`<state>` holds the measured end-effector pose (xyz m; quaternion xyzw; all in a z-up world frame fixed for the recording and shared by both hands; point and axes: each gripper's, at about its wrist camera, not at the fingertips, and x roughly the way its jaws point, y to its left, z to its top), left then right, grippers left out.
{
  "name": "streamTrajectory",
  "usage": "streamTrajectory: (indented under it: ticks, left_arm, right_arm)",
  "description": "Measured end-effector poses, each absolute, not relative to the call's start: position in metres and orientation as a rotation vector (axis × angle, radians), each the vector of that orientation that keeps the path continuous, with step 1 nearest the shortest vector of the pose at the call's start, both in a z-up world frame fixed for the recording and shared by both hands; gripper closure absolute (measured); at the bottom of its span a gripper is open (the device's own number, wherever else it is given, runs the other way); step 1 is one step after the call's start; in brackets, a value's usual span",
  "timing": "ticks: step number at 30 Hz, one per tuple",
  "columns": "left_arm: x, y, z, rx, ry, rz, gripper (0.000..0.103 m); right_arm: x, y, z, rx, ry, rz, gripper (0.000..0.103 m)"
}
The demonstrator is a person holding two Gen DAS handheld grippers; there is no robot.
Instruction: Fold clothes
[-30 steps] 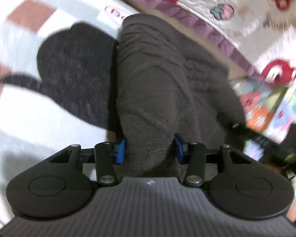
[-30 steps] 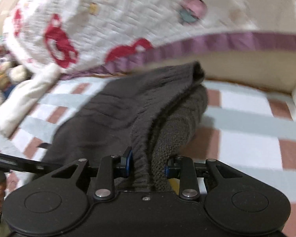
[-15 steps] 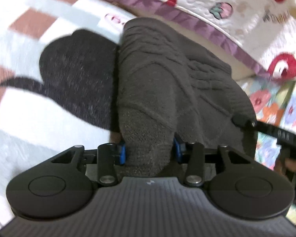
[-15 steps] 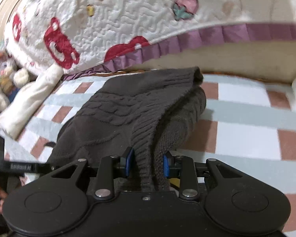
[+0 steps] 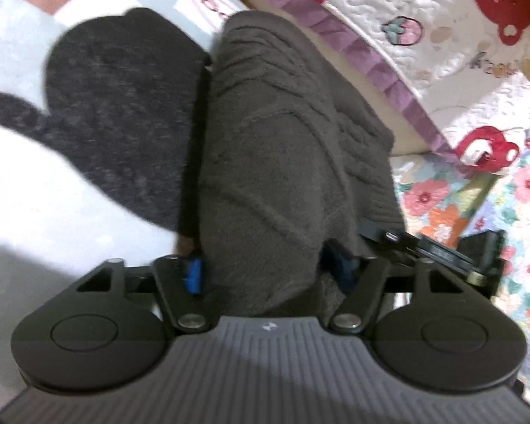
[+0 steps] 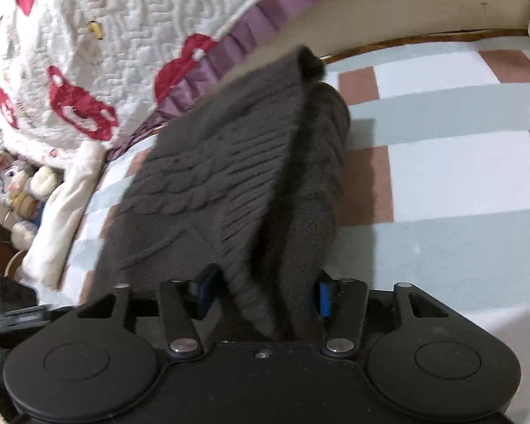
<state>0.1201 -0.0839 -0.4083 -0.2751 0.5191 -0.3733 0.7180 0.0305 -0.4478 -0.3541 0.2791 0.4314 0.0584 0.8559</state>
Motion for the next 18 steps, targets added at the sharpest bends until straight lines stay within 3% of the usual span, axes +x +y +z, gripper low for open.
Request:
streamTrajectory:
  ticks: [1, 2, 3, 4, 9, 18]
  left_arm:
    - [0.118, -0.086, -0.408, -0.605, 1.14, -0.825, 0.037]
    - [0.114, -0.088, -0.404, -0.563, 1.123, -0.81, 0.052]
    - [0.109, -0.09, -0.401, -0.515, 1.097, -0.804, 0.058]
    - [0.104, -0.092, -0.398, -0.47, 1.072, -0.8, 0.06]
    - [0.096, -0.096, -0.383, -0.39, 1.015, -0.779, 0.065]
    - [0.076, -0.064, -0.311, -0.188, 0.869, -0.691, 0.065]
  right_arm:
    - [0.032, -0.447, -0.358, 0.599, 0.891, 0.12, 0.04]
    - [0.034, -0.445, -0.359, 0.608, 0.876, 0.133, 0.044]
    - [0.034, -0.443, -0.359, 0.611, 0.86, 0.146, 0.058]
    - [0.033, -0.438, -0.352, 0.59, 0.838, 0.154, 0.064]
    - [0.024, -0.406, -0.304, 0.493, 0.763, 0.176, 0.07]
    - [0.014, -0.329, -0.216, 0.258, 0.656, 0.307, 0.071]
